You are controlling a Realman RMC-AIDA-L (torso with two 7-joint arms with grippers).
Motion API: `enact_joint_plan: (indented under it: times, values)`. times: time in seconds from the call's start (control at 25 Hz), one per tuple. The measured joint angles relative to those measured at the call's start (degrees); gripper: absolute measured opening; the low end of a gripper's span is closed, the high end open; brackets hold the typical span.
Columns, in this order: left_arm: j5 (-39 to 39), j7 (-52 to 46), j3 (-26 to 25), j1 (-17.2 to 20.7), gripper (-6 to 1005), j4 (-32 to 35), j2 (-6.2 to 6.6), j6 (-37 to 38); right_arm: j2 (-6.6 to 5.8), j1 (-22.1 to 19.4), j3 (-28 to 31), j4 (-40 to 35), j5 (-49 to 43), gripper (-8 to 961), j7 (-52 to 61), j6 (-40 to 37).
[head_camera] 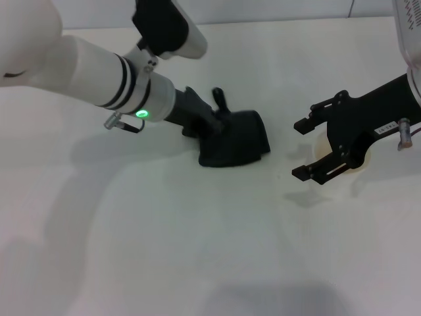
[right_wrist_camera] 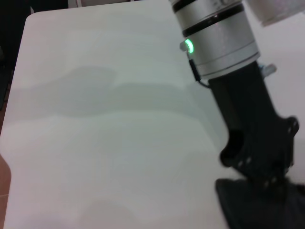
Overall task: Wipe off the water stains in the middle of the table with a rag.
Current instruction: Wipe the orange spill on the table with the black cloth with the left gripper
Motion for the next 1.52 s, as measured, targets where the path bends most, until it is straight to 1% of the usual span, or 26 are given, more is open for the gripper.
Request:
enact_joint_plan:
  times: [0.08,0.16,0.36,0.44,0.56,0.72,1.08,1.2,1.52]
  values:
    - [0.77,-0.28,-1.59,0.00,66,-0.59,0.02,-1.11,0.00,0.00,-0.04,0.00,0.01,842,0.02,0.02]
    - [1.11,-0.25,-1.96,0.00,68,-0.76,0.02,-1.44,0.00,0.00,-0.04,0.00,0.06,842,0.03,0.03]
    - [0.65,2.11,-1.04,-0.02,73,-0.33,-0.36,0.82,0.00,0.04,-0.05,0.00,0.09,842,0.05,0.08]
    - [-1.77,3.76,0.89,-0.15,75,-0.20,-0.50,2.74,0.00,0.07,-0.10,0.00,0.07,842,0.05,0.13]
    - [-7.43,6.95,5.54,-0.20,78,0.70,-0.50,5.82,0.00,0.07,-0.15,0.00,0.05,842,0.05,0.14]
    - [-11.41,10.48,10.20,0.72,81,3.35,-0.50,9.58,0.00,-0.11,-0.17,0.00,-0.15,841,0.23,-0.16]
    - [-12.71,11.60,11.36,1.20,90,4.01,-0.54,19.65,0.00,-0.11,-0.03,-0.10,0.08,841,0.84,-0.49]
    - [-12.10,10.25,11.47,1.29,92,3.81,-0.35,18.84,0.00,-0.17,0.06,-0.19,0.10,841,1.07,-0.47]
    - [-6.74,3.46,10.84,2.09,100,3.60,-0.07,9.22,0.00,-0.03,-0.13,-0.32,0.13,842,1.51,-0.31]
